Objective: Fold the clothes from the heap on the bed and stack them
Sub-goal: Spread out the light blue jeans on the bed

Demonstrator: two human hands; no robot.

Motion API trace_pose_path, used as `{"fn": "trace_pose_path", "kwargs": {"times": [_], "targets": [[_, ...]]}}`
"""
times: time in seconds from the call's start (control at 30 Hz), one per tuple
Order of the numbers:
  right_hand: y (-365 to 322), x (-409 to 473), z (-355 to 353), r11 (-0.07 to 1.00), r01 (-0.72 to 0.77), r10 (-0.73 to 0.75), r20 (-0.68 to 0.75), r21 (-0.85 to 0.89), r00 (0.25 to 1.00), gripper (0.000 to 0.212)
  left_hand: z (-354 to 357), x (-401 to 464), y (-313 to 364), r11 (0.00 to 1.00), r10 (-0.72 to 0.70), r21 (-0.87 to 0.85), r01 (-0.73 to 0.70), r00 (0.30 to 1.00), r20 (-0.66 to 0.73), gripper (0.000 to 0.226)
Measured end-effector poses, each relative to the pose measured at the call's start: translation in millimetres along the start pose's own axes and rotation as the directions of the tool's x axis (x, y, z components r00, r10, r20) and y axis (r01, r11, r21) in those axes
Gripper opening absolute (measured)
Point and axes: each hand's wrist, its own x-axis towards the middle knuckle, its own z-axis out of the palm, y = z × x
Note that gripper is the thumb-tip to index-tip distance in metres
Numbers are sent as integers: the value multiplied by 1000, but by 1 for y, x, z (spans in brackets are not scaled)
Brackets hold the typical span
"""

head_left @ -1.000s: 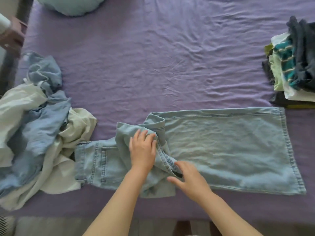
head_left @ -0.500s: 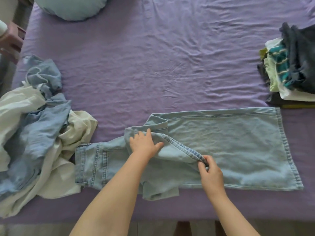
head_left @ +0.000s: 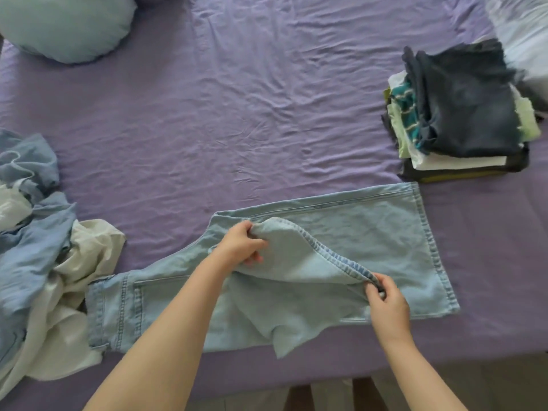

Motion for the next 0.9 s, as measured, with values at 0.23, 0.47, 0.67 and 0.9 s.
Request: {"fn": "trace_pose_path", "kwargs": {"times": [0.23, 0.47, 0.67, 0.9], "targets": [[22, 21, -72, 997, -42, 33, -143, -64, 989, 13, 81, 12, 126, 967, 251, -68, -246, 964, 86, 14], [45, 43, -121, 985, -110, 89, -153, -135, 984, 32, 167, 46, 196, 947, 304, 87, -310, 949, 79, 18], [68, 56, -143, 972, -162, 138, -144, -171, 980, 19, 225, 71, 204, 914, 287, 272, -300, 954, 85, 18], [77, 73, -146, 966, -52, 26, -106, -253, 994, 14, 252, 93, 203, 881, 353, 342, -326, 936, -16, 17]]}}
